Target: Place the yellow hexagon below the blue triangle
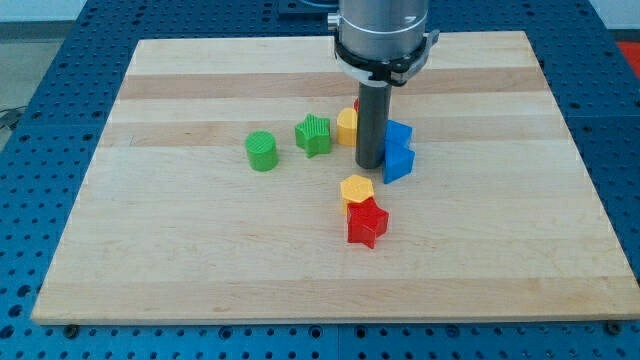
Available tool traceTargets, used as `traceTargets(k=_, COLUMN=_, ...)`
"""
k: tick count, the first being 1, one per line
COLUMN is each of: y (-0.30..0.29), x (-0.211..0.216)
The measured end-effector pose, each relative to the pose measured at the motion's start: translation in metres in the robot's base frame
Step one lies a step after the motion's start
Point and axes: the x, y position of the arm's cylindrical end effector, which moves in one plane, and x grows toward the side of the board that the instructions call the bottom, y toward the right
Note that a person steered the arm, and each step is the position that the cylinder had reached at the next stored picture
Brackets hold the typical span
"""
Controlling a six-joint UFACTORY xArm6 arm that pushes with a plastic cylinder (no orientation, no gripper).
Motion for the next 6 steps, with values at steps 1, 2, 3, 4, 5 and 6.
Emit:
traceTargets(k=1, y=-0.018, x=0.004)
traceTargets(k=2, y=-0.050, x=0.026)
traceTargets(k=3, y=-0.050, x=0.029)
traceTargets(k=4, y=-0.048, x=0.072)
traceTargets(k=5, y=-0.046, x=0.064)
traceTargets(k=6, y=-0.029, x=0.038)
